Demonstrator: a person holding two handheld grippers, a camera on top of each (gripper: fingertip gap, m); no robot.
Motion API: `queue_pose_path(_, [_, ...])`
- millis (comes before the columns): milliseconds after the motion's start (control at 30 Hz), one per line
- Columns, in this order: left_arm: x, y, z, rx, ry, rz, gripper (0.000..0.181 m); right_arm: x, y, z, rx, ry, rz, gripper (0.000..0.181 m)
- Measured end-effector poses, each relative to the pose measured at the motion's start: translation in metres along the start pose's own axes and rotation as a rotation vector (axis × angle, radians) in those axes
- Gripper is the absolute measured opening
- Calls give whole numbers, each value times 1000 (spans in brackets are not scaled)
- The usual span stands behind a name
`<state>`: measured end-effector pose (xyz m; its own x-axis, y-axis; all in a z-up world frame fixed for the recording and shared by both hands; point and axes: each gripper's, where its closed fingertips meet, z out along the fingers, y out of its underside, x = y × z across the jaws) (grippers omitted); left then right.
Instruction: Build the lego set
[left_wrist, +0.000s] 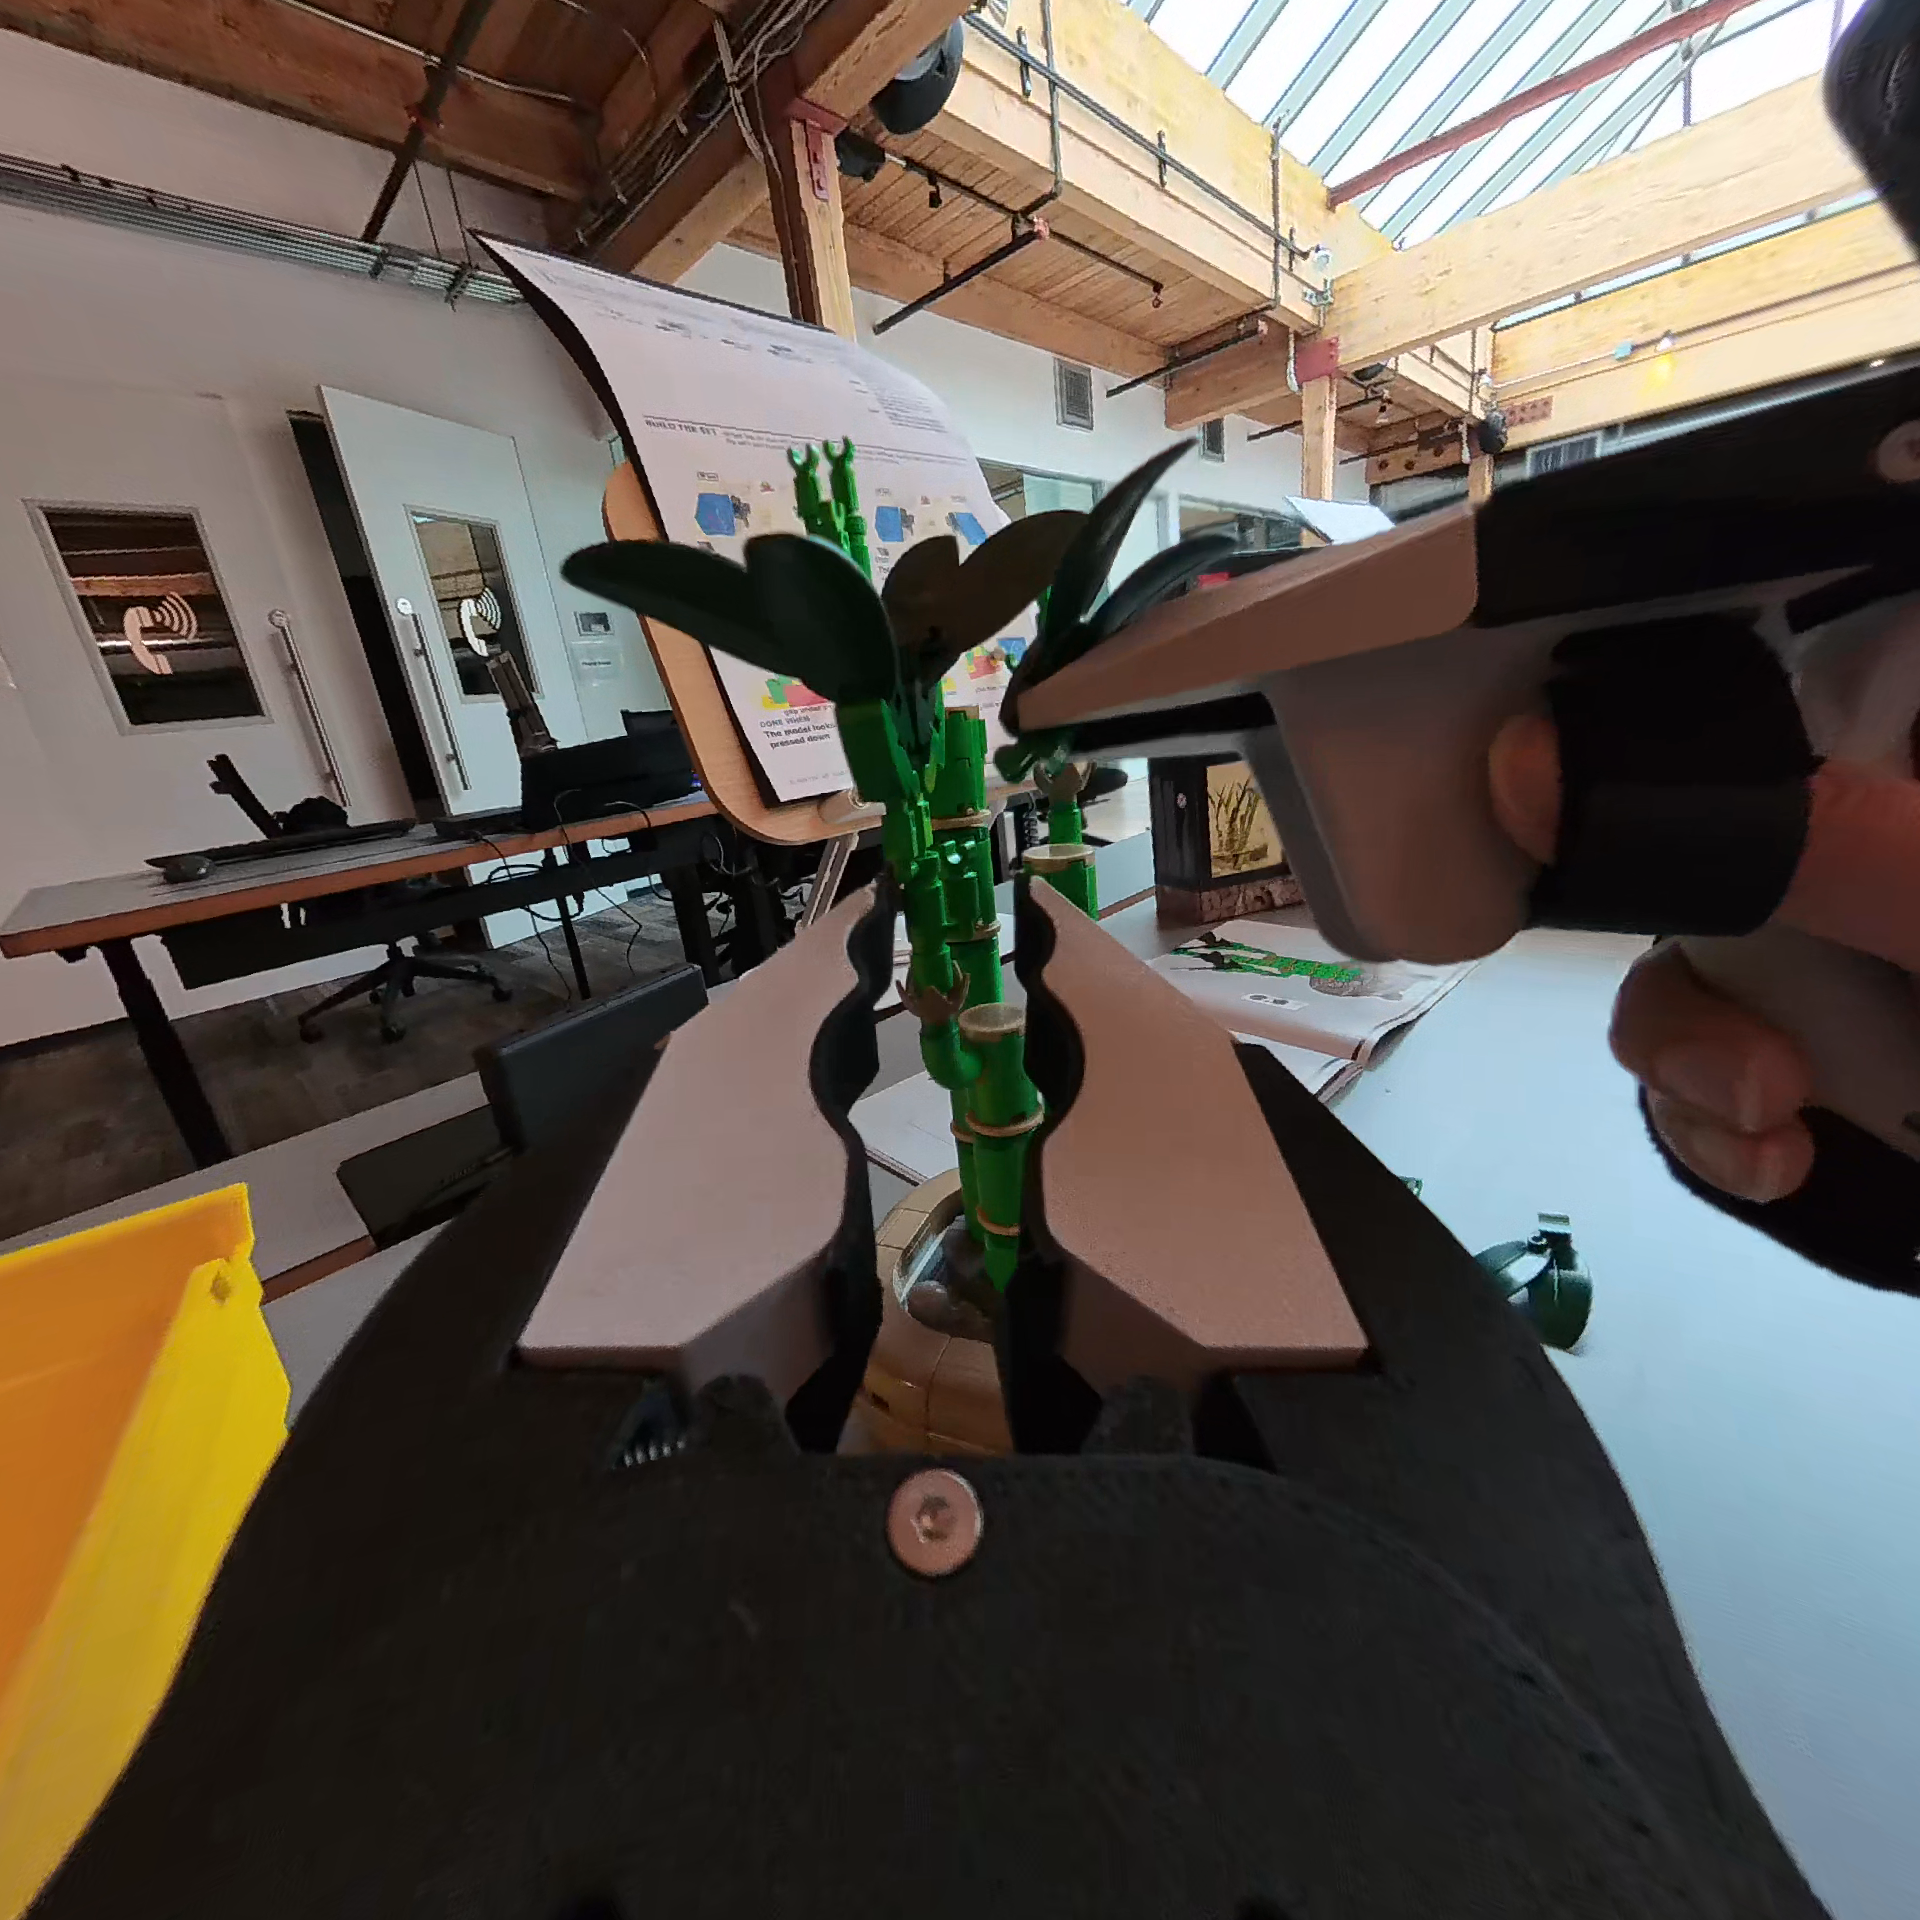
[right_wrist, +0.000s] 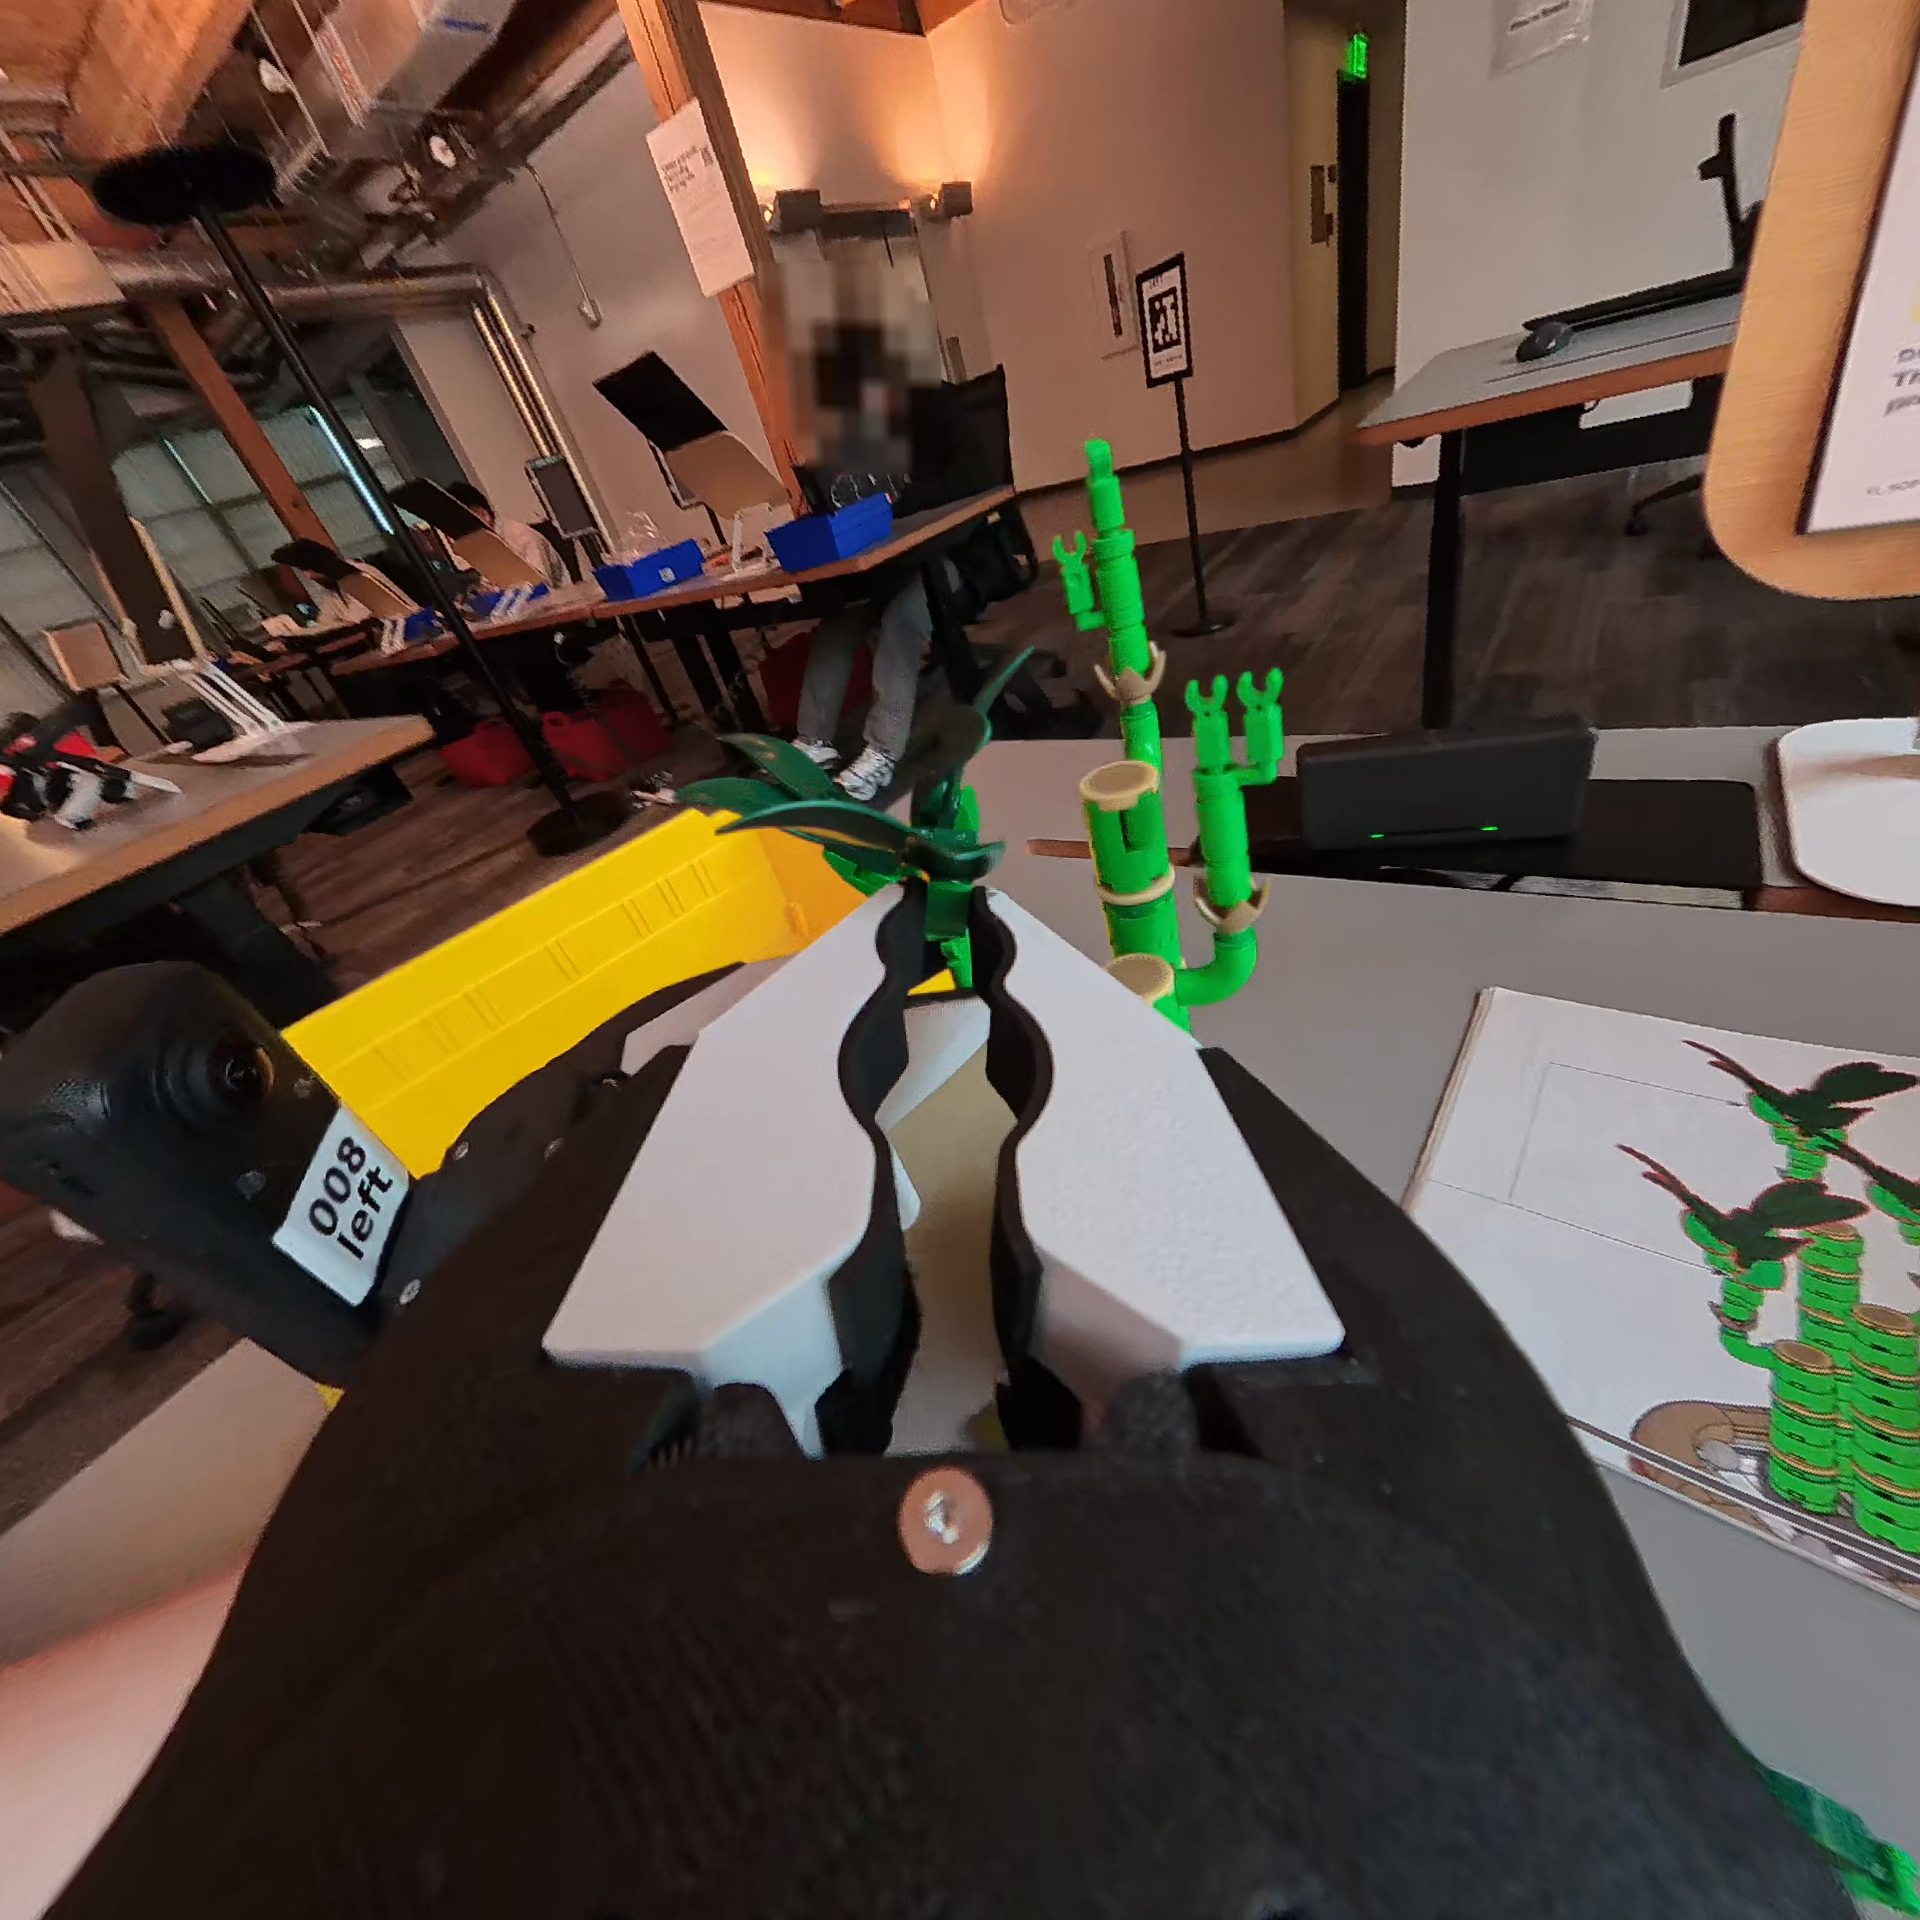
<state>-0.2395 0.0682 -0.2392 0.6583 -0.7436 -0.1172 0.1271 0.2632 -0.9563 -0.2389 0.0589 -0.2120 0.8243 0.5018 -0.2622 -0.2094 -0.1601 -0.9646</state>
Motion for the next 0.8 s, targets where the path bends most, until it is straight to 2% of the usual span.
queue_pose_path(167, [0, 3, 1, -5, -1, -9, 18, -2, 4, 3, -58, 51, -92, 7])
queue_pose_path(333, [-2, 2, 3, -22, -25, 4, 12, -6, 7, 8, -74, 41, -77, 7])
queue_pose_path(800, [-1, 6, 4, -36, -23, 4, 12, 1, 9, 8, -114, 99, -128, 7])
